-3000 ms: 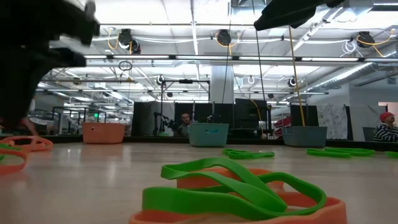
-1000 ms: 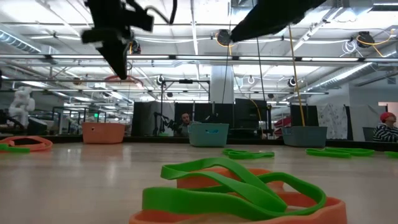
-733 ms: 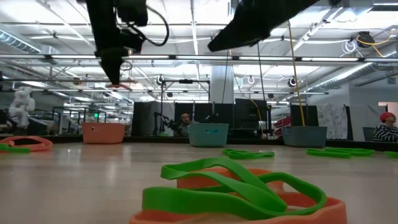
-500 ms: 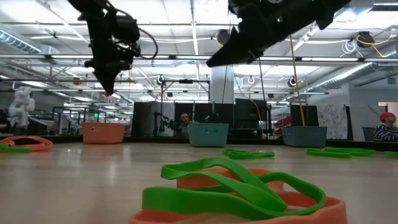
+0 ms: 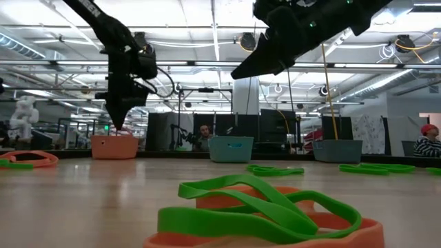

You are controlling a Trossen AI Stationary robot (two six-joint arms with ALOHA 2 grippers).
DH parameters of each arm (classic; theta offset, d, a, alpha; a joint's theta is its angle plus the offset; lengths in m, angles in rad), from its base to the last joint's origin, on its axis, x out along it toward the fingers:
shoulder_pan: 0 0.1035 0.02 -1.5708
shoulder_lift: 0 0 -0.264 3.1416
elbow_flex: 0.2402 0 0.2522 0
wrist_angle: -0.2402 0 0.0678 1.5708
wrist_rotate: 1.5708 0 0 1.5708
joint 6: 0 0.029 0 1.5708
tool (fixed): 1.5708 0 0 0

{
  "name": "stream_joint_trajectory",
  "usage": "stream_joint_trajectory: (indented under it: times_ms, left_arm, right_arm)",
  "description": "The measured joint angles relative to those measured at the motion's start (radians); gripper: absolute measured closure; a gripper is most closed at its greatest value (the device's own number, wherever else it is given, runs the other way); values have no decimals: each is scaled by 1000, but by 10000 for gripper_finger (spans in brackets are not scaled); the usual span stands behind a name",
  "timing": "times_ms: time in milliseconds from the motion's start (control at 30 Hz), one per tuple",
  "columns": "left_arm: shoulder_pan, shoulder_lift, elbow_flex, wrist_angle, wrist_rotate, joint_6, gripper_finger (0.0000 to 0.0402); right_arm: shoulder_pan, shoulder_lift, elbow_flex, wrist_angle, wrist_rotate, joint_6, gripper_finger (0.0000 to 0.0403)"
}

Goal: Sort rubber bands into baskets
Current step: Put the orange rubber band into the orange bin

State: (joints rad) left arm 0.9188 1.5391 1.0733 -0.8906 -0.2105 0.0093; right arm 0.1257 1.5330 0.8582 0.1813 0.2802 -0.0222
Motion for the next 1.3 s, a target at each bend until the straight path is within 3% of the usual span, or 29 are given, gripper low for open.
stream_joint_trajectory:
  times_ms: [200, 400, 733, 1067, 1167, 1300]
  left_arm:
    - [-3, 51, 0, -9, -7, 2, 390]
    - [-3, 45, 0, -6, -107, 7, 319]
    - [-3, 33, 0, 3, -115, 0, 227]
    - [-18, 33, 0, -21, -106, 22, 198]
    - [-35, 33, 1, -112, -36, -3, 198]
    - [-104, 32, 1, -329, 165, -30, 199]
  right_arm:
    - [0, 0, 0, -6, 0, -14, 402]
    - [0, 0, 0, -6, 0, -20, 402]
    - [-1, 0, 0, -7, 1, -24, 403]
    - [-2, 0, 0, -13, -28, -28, 403]
    - [-2, 0, 0, -16, -28, -28, 402]
    - [-2, 0, 0, -16, -28, -47, 402]
